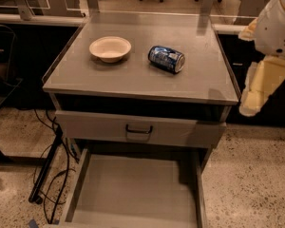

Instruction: Place pepsi can into middle drawer

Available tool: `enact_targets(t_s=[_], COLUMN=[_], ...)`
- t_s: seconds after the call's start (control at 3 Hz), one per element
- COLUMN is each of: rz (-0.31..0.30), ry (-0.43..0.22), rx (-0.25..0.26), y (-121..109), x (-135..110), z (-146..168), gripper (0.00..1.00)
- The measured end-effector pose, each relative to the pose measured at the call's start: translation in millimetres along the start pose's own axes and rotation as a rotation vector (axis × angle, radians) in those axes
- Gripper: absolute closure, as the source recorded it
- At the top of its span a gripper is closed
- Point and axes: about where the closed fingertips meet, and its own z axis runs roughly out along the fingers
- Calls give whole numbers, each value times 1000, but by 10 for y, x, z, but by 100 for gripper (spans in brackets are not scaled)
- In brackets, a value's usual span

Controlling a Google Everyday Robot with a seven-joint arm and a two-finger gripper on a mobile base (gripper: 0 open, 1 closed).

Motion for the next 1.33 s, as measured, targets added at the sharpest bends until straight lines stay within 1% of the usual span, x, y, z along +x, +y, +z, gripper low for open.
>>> enact_targets(t_s=[0.33, 0.67, 1.0, 1.33], rz=[36, 38, 96, 212], ry=[-61, -64, -133, -238], rx=[43, 46, 60, 98], y=[-547, -553, -715, -958], x=[-158, -170, -335, -448], z=[127, 133, 278, 484], gripper=[0, 0, 0, 0])
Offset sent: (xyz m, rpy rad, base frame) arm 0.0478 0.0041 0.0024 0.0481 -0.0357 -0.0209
